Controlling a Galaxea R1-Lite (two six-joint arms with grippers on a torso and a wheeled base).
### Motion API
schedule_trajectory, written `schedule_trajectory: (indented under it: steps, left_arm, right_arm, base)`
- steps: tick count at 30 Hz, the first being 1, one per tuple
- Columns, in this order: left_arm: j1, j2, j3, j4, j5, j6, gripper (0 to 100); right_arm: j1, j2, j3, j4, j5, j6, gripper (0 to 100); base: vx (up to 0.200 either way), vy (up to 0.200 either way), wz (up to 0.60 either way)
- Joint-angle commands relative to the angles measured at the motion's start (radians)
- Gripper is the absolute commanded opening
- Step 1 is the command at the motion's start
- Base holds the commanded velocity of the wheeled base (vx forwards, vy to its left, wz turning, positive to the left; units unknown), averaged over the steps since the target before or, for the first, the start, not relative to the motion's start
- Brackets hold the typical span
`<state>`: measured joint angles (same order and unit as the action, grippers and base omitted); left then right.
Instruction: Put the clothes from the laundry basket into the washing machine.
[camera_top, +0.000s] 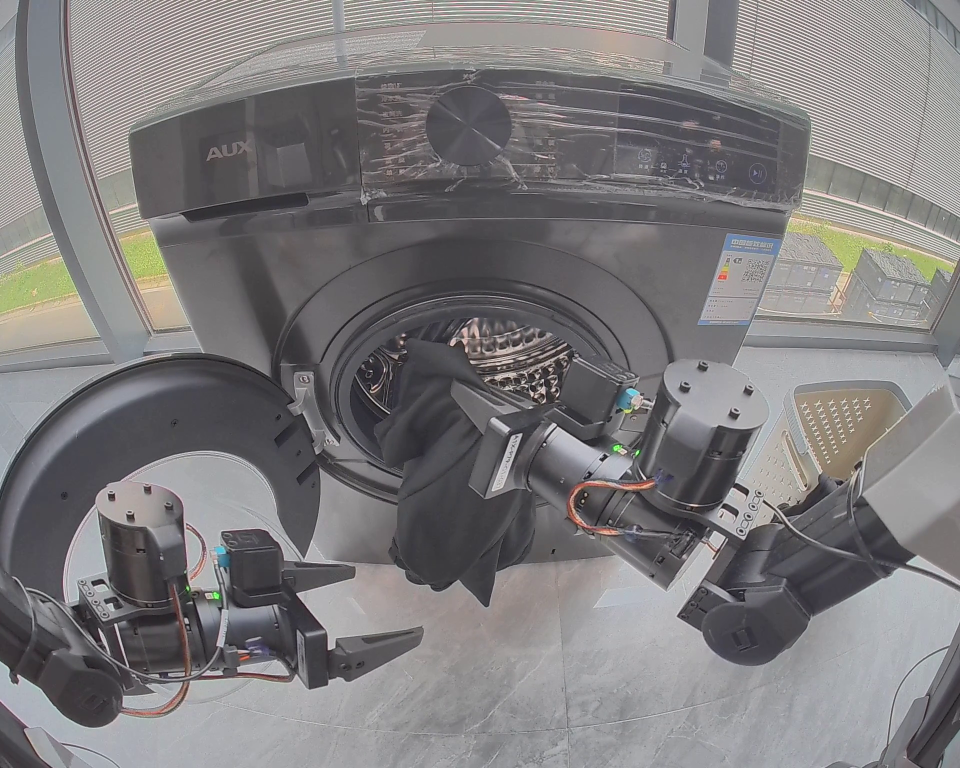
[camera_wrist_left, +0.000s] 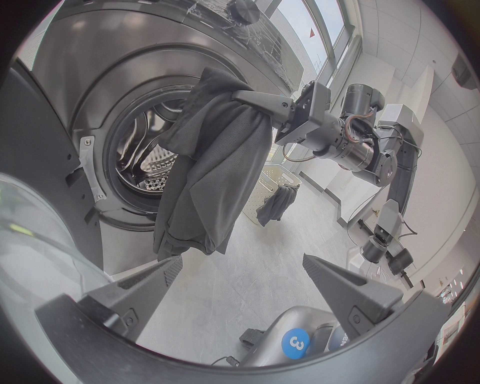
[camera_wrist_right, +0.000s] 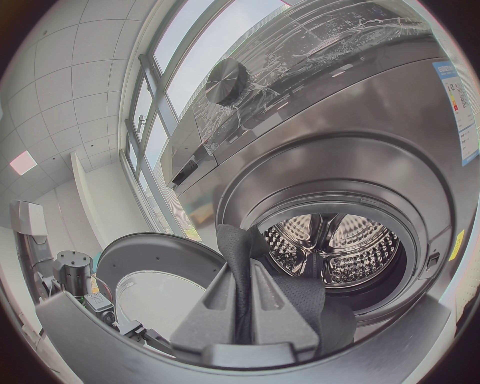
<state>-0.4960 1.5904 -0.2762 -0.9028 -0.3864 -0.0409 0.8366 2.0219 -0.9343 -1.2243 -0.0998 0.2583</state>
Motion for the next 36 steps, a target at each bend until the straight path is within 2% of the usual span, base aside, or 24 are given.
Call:
schedule_trajectory:
  steps: [1, 3, 4, 8, 16, 19, 20, 23, 25, 36]
  left_arm:
    - [-0.007, 0.089, -0.032, -0.034, 0.012, -0.017, 100]
    - [-0.009, 0.105, -0.040, -0.050, 0.018, -0.031, 100]
    - [-0.010, 0.132, -0.054, -0.081, 0.026, -0.060, 100]
    - [-0.018, 0.177, -0.055, -0.131, 0.026, -0.103, 100]
    - [-0.029, 0.287, -0.055, -0.214, 0.026, -0.113, 100]
    - [-0.029, 0.361, -0.061, -0.331, 0.027, -0.116, 100]
    - [-0.029, 0.364, -0.061, -0.335, 0.029, -0.117, 100]
    - [-0.035, 0.424, -0.060, -0.461, 0.047, -0.175, 100]
    - [-0.049, 0.447, -0.060, -0.501, 0.058, -0.192, 100]
    - [-0.065, 0.505, -0.071, -0.602, 0.073, -0.198, 100]
  right_arm:
    - [-0.004, 0.001, -0.003, -0.004, 0.000, -0.002, 0]
    - [-0.004, 0.003, -0.003, -0.006, 0.000, -0.002, 0]
    - [-0.004, 0.004, -0.003, -0.009, -0.001, -0.004, 0]
    - [-0.004, 0.009, -0.003, -0.012, -0.001, -0.004, 0]
    - [-0.002, 0.017, -0.014, -0.011, -0.001, -0.005, 0]
    - [0.001, 0.017, -0.012, -0.012, -0.001, -0.005, 0]
    - [0.001, 0.017, -0.012, -0.012, -0.001, -0.005, 0]
    - [-0.002, 0.017, -0.006, -0.014, -0.001, -0.005, 0]
    - [-0.004, 0.017, -0.006, -0.014, -0.001, -0.007, 0]
    - [-0.001, 0.020, -0.008, -0.014, -0.009, -0.007, 0]
  base:
    - [0.000, 0.000, 0.00]
    - [0.000, 0.000, 0.00]
    - [0.000, 0.000, 0.00]
    - [0.000, 0.000, 0.00]
    - [0.000, 0.000, 0.00]
    - [0.000, 0.000, 0.00]
    - [0.000, 0.000, 0.00]
    - [0.000, 0.000, 0.00]
    - [0.000, 0.000, 0.00]
    - [0.000, 0.000, 0.00]
